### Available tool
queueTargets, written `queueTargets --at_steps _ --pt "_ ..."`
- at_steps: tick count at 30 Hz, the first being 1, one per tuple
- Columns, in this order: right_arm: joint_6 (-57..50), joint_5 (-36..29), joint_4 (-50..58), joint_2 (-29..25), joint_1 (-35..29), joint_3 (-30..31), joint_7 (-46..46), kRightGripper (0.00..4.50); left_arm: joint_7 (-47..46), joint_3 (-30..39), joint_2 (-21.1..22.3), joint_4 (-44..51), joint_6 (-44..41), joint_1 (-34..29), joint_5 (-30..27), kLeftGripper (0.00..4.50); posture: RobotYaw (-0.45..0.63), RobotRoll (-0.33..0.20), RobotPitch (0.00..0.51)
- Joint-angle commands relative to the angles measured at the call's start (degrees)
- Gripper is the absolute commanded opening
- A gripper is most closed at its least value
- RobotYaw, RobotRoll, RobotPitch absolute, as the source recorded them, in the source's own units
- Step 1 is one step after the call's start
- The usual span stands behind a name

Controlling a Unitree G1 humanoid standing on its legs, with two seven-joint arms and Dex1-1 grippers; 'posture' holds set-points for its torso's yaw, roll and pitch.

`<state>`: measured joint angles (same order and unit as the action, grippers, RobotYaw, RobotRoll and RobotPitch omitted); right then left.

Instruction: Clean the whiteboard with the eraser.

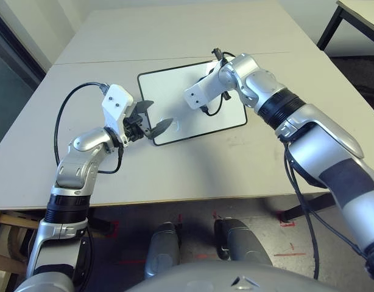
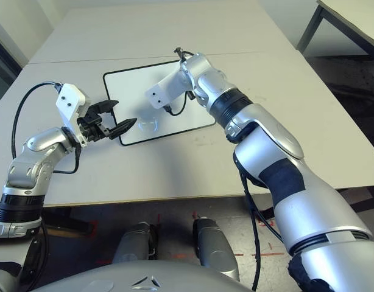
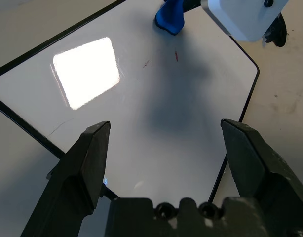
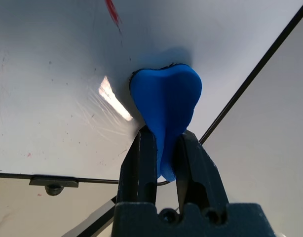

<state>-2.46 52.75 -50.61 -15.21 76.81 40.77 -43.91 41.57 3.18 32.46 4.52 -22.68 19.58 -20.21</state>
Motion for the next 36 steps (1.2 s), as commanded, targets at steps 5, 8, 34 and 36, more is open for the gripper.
queueTargets --at_steps 5,8,34,36 --pt "-1.6 -0.5 9.8 -2.6 -4.4 0.5 -6.7 0.34 0.6 -0.7 -0.2 -1.5 0.7 0.7 0.8 4.5 -0.06 0.0 0.072" --pt "-2.7 -0.2 13.2 -2.2 -6.0 0.6 -8.1 0.34 0.6 -0.6 -0.2 -1.4 0.7 0.6 0.7 4.5 -0.06 0.0 0.074" --pt "-2.5 2.9 11.9 -0.6 -9.2 1.9 -5.4 0.34 0.1 -0.5 -0.2 -0.3 0.1 -0.5 0.5 4.5 -0.06 0.0 0.088" --pt "-2.2 2.8 10.4 -1.8 -8.5 1.5 -4.7 0.34 0.2 -0.6 -0.3 -0.4 0.2 -0.4 0.6 4.5 -0.06 0.0 0.088"
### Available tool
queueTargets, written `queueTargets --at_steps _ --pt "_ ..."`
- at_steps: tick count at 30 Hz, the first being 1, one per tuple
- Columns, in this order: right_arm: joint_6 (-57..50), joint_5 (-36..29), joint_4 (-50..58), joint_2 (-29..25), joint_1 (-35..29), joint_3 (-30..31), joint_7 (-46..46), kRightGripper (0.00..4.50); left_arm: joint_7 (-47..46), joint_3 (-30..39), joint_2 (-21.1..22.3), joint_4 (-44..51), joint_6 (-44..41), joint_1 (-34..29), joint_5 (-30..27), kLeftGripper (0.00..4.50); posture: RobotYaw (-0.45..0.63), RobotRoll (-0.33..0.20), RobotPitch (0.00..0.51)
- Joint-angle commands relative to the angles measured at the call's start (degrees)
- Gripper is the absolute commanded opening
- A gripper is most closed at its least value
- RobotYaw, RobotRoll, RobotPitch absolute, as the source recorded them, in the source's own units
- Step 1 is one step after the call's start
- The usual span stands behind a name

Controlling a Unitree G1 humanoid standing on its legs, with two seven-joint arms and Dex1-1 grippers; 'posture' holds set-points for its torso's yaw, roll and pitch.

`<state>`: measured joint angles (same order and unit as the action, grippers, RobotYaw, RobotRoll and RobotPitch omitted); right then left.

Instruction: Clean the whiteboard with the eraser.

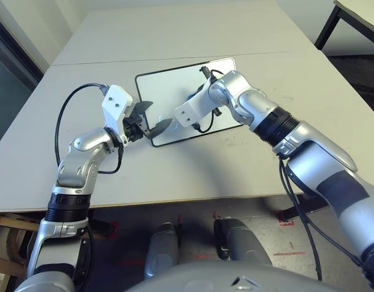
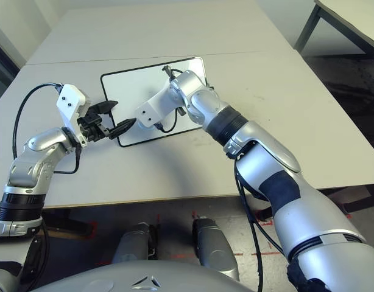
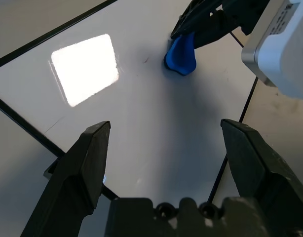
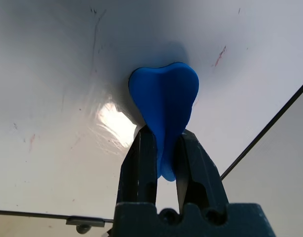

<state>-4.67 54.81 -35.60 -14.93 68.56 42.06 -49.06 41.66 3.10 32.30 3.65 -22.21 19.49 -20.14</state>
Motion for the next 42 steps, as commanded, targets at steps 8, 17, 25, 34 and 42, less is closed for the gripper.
queueTargets --at_steps 8,17,25,34,42 --pt "-0.2 -1.0 -7.5 -4.4 2.7 -1.6 0.7 0.33 0.2 -0.8 -0.4 0.2 -0.3 0.1 0.6 4.5 -0.07 0.0 0.091" --pt "-15.4 -13.0 11.5 -7.7 -2.9 -13.3 -16.5 0.33 0.4 -1.5 -0.9 -0.6 -0.1 0.9 0.8 4.5 -0.1 0.0 0.099" --pt "-31.9 -19.9 25.7 -16.6 -8.1 -17.4 -32.0 0.33 0.6 -2.6 -2.2 -2.5 1.0 1.9 1.0 4.5 -0.13 0.0 0.1" --pt "-53.9 -24.6 5.3 -18.1 -3.7 -18.3 -28.6 0.33 1.1 -3.0 -3.1 -4.4 2.5 2.7 1.5 4.5 -0.14 0.0 0.092" --pt "-58.2 -31.8 -23.8 -12.8 4.2 -25.1 -12.0 0.32 1.0 -2.3 -2.9 -4.3 3.0 2.3 1.6 4.5 -0.11 0.0 0.087"
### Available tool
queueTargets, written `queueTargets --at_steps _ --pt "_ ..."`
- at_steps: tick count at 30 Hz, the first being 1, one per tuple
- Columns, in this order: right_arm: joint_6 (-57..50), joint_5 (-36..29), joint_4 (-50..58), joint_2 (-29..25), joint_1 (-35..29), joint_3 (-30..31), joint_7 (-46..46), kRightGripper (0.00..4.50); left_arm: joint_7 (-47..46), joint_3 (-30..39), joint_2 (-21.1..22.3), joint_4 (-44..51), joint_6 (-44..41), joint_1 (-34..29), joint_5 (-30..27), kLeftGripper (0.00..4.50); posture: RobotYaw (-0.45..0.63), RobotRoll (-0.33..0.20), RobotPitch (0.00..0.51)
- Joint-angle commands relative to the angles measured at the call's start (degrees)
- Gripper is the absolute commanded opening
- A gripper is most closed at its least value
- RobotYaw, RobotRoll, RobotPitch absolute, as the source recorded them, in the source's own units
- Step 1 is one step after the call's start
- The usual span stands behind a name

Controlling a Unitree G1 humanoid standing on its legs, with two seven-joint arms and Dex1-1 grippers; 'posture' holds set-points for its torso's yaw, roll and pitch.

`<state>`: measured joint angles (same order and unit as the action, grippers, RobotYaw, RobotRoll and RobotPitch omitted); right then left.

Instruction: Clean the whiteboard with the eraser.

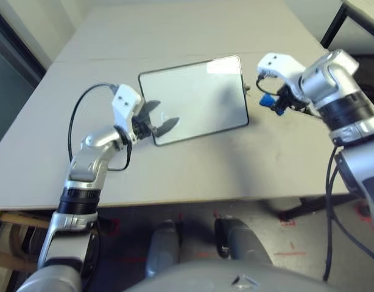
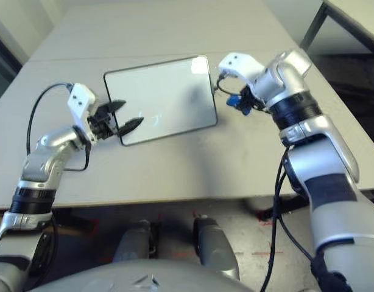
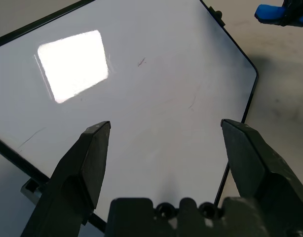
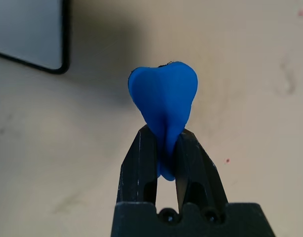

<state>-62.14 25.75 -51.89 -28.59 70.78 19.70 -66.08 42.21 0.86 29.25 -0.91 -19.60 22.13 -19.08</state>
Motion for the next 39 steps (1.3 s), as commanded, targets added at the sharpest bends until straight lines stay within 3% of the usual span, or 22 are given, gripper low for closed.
queueTargets --at_steps 1,7,17,22,28,32,39 --pt "-1.1 -3.6 -9.9 1.2 2.7 -3.6 6.5 0.32 0.4 0.0 0.2 0.4 0.3 -0.5 0.5 4.5 -0.11 0.0 0.087" --pt "-3.4 -9.5 -18.7 2.0 5.0 -11.4 19.7 0.32 0.2 0.5 0.8 1.3 -0.2 -1.2 0.4 4.5 -0.09 0.0 0.091" --pt "-5.2 -14.9 -21.2 3.7 4.6 -16.0 29.9 0.3 0.4 0.7 1.6 1.7 -0.6 -1.4 0.2 4.5 -0.09 0.0 0.097" --pt "-5.6 -17.9 -20.6 4.2 4.7 -18.8 33.0 1.99 0.7 1.0 2.3 1.9 -1.0 -1.2 0.0 4.5 -0.09 0.0 0.092" --pt "-6.1 -21.9 -17.6 3.2 7.0 -22.4 34.9 4.32 0.9 2.8 3.9 3.1 -1.5 -1.1 -1.0 4.5 -0.08 0.0 0.089" --pt "-6.5 -25.0 -6.8 0.8 6.5 -22.0 30.2 4.48 -0.1 7.9 4.8 6.2 -4.3 -0.7 -4.9 4.5 -0.07 0.0 0.093" --pt "-1.0 -31.9 22.2 -2.1 -9.3 -26.2 28.0 4.48 -5.6 18.9 7.5 4.8 -6.6 0.4 -7.6 4.5 -0.07 0.0 0.102"
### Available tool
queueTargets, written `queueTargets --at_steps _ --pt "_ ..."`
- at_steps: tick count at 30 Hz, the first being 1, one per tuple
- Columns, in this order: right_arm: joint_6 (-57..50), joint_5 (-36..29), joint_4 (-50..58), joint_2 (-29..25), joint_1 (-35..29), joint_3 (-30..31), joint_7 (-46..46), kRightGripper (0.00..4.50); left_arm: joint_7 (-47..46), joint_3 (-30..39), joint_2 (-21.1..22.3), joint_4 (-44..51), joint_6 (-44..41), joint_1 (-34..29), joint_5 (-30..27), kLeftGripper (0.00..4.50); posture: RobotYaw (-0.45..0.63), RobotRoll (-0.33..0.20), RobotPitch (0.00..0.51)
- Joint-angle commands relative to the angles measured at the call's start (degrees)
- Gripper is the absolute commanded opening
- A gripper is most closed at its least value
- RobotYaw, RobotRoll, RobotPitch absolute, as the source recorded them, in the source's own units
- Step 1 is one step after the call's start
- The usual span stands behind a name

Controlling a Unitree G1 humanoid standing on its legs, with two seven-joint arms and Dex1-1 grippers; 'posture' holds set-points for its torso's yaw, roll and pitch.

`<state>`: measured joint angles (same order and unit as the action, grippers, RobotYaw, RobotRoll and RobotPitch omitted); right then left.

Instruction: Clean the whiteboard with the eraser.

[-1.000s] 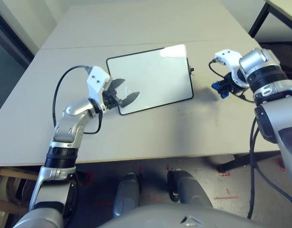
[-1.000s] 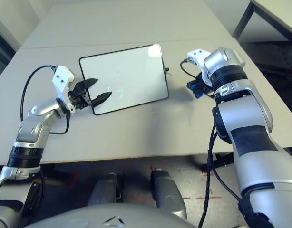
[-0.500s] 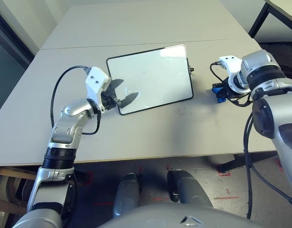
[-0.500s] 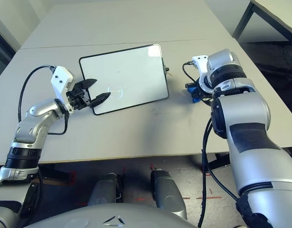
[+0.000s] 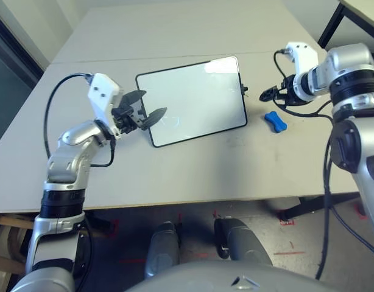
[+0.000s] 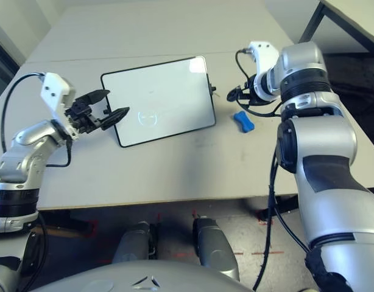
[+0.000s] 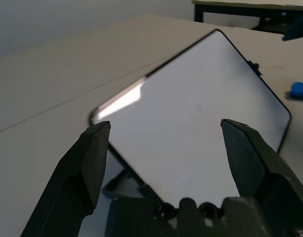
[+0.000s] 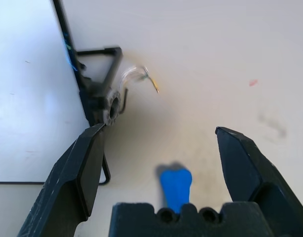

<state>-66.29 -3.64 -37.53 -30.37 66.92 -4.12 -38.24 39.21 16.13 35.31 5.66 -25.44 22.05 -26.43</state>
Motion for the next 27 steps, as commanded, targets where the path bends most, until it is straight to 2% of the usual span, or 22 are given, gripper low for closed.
queueTargets --at_steps 1,2,4,8,10,18,21,27 --pt "7.1 -2.9 11.1 -0.4 -8.2 -3.5 1.0 4.48 -3.7 4.8 2.0 -2.9 -0.6 0.6 0.3 4.5 -0.07 0.0 0.103" --pt "13.4 -3.3 14.1 0.0 -11.5 -5.3 2.3 4.48 -4.8 5.9 2.7 -4.2 -0.3 0.7 0.8 4.5 -0.07 0.0 0.105" --pt "18.9 -6.4 17.2 1.2 -16.6 -10.7 3.7 4.48 -7.7 8.7 3.7 -8.0 1.0 1.4 1.9 4.5 -0.07 0.0 0.106" --pt "27.2 -11.5 19.0 3.7 -21.9 -17.5 5.4 4.48 -11.2 10.7 4.5 -14.5 3.7 3.1 3.5 4.5 -0.07 0.0 0.109" --pt "33.1 -11.9 18.7 4.5 -25.8 -19.4 6.8 4.48 -13.2 11.6 4.3 -18.5 5.7 3.7 4.3 4.5 -0.08 0.0 0.11" --pt "49.7 -13.3 14.5 5.6 -34.8 -22.3 9.2 4.48 -15.2 12.2 3.3 -29.6 10.7 4.8 4.8 4.5 -0.1 0.0 0.092" --pt "55.1 -12.9 10.3 4.9 -36.4 -22.4 9.7 4.48 -15.2 11.7 3.0 -35.3 13.7 6.2 5.3 4.5 -0.11 0.0 0.088" --pt "58.9 -13.6 7.6 4.7 -37.1 -21.4 10.3 4.48 -15.1 11.2 3.1 -42.4 17.1 8.8 5.8 4.5 -0.13 0.0 0.086"
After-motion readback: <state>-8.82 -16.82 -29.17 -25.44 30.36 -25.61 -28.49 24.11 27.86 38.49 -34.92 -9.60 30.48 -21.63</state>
